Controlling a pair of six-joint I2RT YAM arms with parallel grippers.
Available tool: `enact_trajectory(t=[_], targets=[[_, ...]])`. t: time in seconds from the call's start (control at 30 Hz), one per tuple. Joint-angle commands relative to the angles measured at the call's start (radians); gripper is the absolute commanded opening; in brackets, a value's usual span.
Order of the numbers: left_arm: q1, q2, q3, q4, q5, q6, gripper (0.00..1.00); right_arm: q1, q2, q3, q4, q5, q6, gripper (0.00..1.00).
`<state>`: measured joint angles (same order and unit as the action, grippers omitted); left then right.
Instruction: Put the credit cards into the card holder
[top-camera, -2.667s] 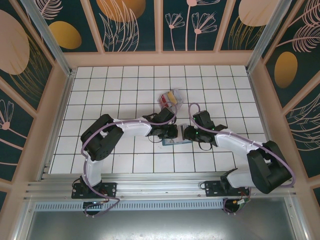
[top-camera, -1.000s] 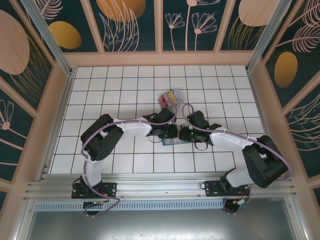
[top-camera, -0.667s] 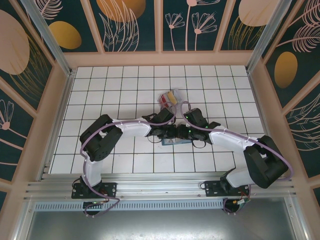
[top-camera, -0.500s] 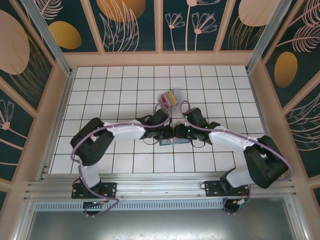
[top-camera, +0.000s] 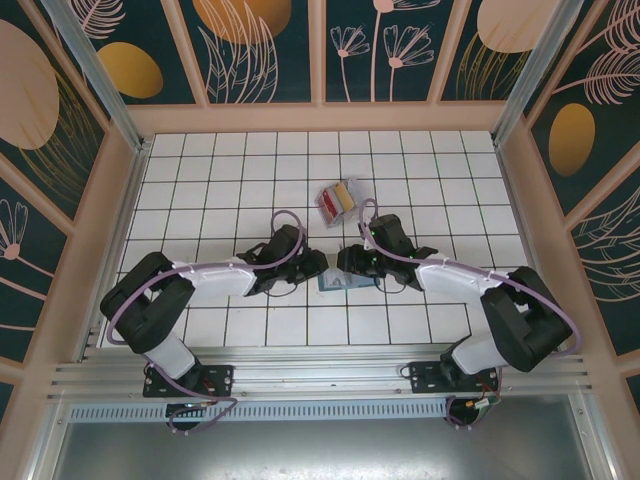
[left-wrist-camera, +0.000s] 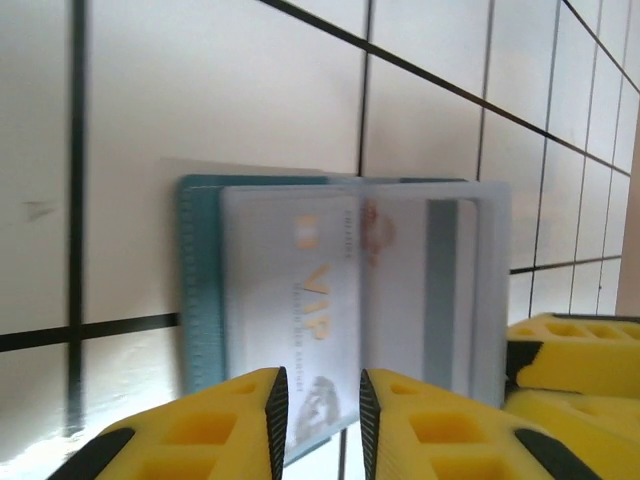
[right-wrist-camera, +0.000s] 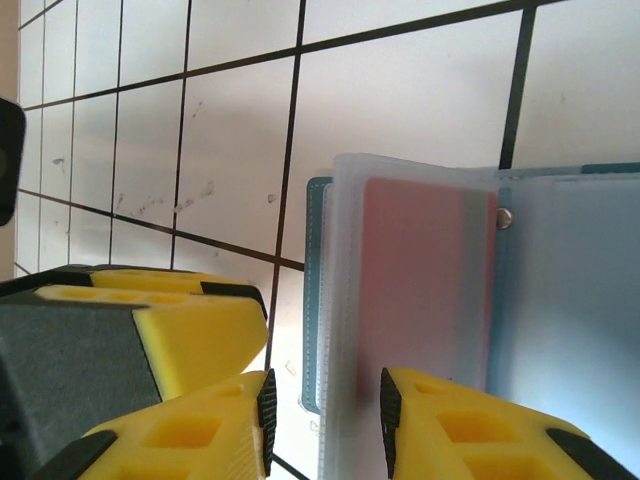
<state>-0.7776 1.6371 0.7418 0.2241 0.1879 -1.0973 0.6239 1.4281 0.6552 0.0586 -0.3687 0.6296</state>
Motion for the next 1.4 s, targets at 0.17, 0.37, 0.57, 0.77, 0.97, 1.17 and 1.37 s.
enact_trajectory(t=[0.17,0.37,0.57,0.77,0.97,1.17,1.37], targets=[[0.005,0.047,-0.019,0.131,0.071,-0.065,0.29,0.006,0.02,-0.008,0.042,-0.019,0.011,0.35],[0.005,0.053,0.002,0.099,0.065,-0.045,0.28,0.029,0.047,0.079,-0.166,0.214,-0.081,0.39],[0.028,-0.002,-0.019,0.053,0.008,-0.039,0.27,0.107,0.126,0.188,-0.291,0.361,-0.142,0.48],[0.085,-0.138,-0.082,-0.022,-0.084,-0.018,0.29,0.148,0.178,0.232,-0.316,0.379,-0.155,0.51],[0.091,-0.141,-0.076,-0.061,-0.096,0.011,0.31,0.196,0.231,0.296,-0.339,0.379,-0.184,0.6],[0.092,-0.123,-0.073,-0.037,-0.076,0.011,0.3,0.227,0.299,0.352,-0.39,0.46,-0.172,0.69],[0.091,-0.126,-0.071,-0.051,-0.079,0.028,0.3,0.23,0.324,0.359,-0.431,0.525,-0.163,0.68]])
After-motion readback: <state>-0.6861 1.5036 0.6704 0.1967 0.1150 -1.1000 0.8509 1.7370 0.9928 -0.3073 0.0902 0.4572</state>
